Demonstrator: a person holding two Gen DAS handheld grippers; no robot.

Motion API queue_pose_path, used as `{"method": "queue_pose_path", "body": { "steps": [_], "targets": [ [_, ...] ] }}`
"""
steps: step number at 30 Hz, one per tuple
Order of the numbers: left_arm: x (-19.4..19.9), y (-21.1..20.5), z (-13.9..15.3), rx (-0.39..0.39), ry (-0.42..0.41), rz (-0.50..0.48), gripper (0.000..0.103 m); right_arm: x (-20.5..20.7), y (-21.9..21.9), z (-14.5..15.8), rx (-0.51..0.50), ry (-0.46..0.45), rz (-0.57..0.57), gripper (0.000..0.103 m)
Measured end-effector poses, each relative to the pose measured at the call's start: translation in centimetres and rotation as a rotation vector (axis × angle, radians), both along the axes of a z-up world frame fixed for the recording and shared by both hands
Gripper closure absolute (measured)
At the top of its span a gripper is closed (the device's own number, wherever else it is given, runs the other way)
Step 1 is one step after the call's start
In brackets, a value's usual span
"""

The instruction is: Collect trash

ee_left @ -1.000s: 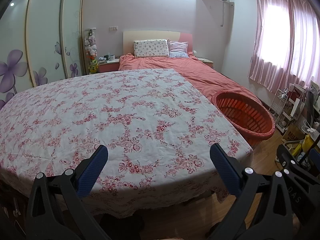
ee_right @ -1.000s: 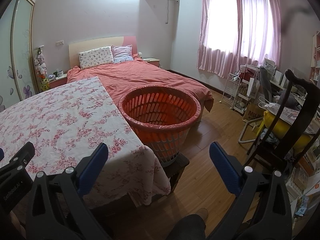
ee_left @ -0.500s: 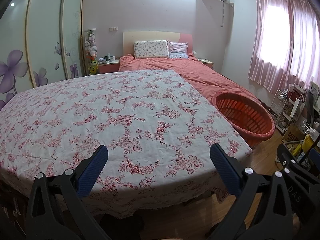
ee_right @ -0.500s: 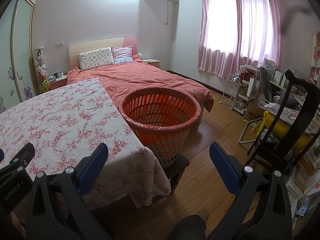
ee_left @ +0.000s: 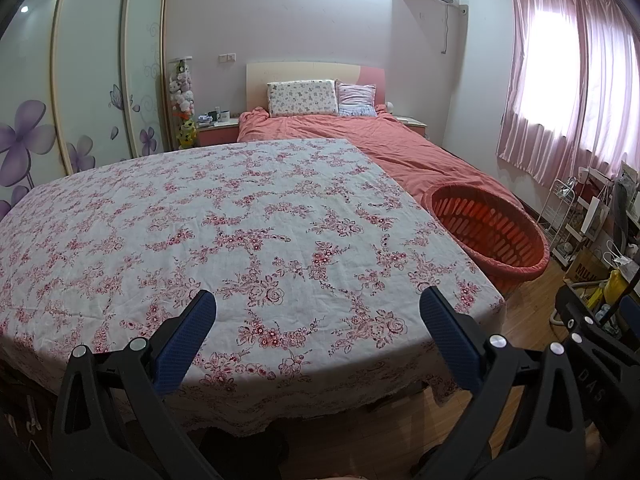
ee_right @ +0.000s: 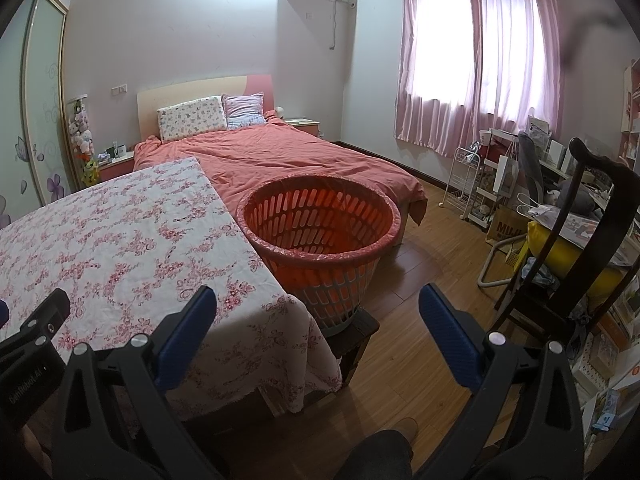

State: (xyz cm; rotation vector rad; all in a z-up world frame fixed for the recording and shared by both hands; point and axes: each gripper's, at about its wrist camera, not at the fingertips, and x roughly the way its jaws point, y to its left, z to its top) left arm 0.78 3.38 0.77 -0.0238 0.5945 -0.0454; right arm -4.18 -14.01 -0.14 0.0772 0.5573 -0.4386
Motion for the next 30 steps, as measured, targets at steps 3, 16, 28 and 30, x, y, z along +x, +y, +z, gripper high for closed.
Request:
{"method": "queue_pose_path", "body": {
  "steps": [3, 16, 28, 30],
  "targets": [
    [0.0, 0.03, 0.01, 0.0, 0.0, 0.0, 0.003, 0.12, 0.04, 0.06, 0.0, 0.0, 0.0, 0.004],
    [0.0, 0.02, -0.01, 0.0, 0.0, 0.0, 0.003, -0.01, -0.05, 0.04, 0.001, -0.001, 0.0, 0.004],
    [0.02, 0.04, -0.02, 0.0, 0.0, 0.0, 0.003, 0.02, -0.02, 0.05, 0.002, -0.001, 0.0, 0.004],
    [0.02, 0.02, -0.02, 0.001, 0.0, -0.001, 0.003, -0.07, -0.1, 0.03, 0.002, -0.001, 0.0, 0.004]
  ]
}}
